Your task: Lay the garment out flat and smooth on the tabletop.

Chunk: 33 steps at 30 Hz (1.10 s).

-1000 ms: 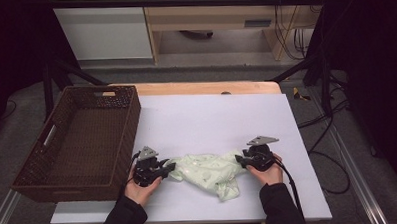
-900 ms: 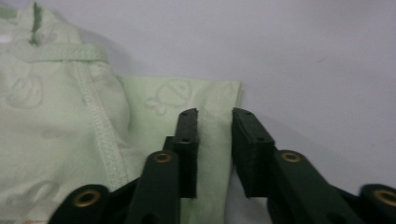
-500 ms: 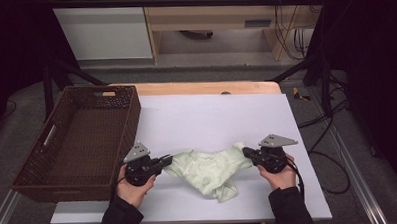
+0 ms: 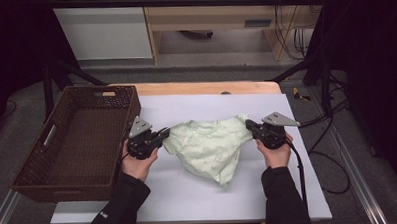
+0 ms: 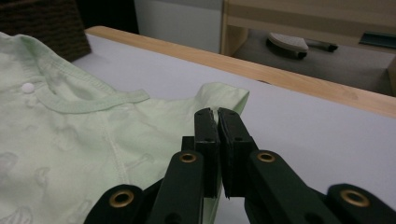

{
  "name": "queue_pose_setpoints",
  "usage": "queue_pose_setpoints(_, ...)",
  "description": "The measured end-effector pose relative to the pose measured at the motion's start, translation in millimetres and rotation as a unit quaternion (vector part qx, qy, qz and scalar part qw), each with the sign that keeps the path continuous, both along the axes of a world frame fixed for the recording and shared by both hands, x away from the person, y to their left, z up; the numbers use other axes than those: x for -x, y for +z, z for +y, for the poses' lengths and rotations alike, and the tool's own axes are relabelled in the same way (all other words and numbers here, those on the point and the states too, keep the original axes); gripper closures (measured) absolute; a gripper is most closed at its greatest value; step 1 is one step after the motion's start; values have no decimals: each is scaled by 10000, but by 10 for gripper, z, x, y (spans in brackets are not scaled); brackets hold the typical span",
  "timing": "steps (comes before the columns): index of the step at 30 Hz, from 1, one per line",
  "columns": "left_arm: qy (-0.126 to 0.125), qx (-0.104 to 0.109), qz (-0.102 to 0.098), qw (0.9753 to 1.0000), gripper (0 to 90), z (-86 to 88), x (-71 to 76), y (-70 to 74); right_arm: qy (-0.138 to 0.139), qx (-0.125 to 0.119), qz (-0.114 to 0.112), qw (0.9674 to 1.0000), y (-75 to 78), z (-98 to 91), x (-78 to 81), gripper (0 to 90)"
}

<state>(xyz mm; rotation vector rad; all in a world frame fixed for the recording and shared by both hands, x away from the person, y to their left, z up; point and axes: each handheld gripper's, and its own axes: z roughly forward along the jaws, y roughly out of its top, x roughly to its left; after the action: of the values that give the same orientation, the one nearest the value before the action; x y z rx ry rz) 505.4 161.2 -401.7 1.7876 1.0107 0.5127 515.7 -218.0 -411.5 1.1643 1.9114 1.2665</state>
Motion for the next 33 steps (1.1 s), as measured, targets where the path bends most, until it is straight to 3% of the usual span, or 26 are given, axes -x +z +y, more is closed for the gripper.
queue_pose_setpoints(3,111,10,268,9996,843,-44,-230,-193,-300,106,93,9995,-166,31,-174,862)
queue_pose_setpoints(6,208,132,627,9977,662,-53,-364,-328,-497,393,387,9972,-321,39,-279,776)
queue_pose_setpoints(9,78,226,622,9978,523,-31,-317,-304,-439,355,456,9974,-332,33,-240,669)
queue_pose_setpoints(12,-77,425,545,9976,354,15,-199,-224,-278,378,406,9981,-227,45,-105,555)
queue_pose_setpoints(15,-293,499,437,9974,237,51,-67,-173,39,180,364,9992,-106,86,76,441)
queue_pose_setpoints(17,-450,513,500,9964,184,66,18,-161,233,144,373,9989,-48,131,203,374)
queue_pose_setpoints(20,-603,468,434,9961,142,61,148,-174,473,104,390,9981,-4,175,371,331)
queue_pose_setpoints(25,-896,500,583,9930,118,34,321,-251,687,-3,546,9961,-20,233,567,310)
queue_pose_setpoints(31,-1092,276,615,9917,123,-62,484,-413,1000,12,674,9927,-125,345,727,311)
queue_pose_setpoints(33,-1143,141,731,9907,127,-125,491,-477,1095,78,750,9911,-167,390,741,317)
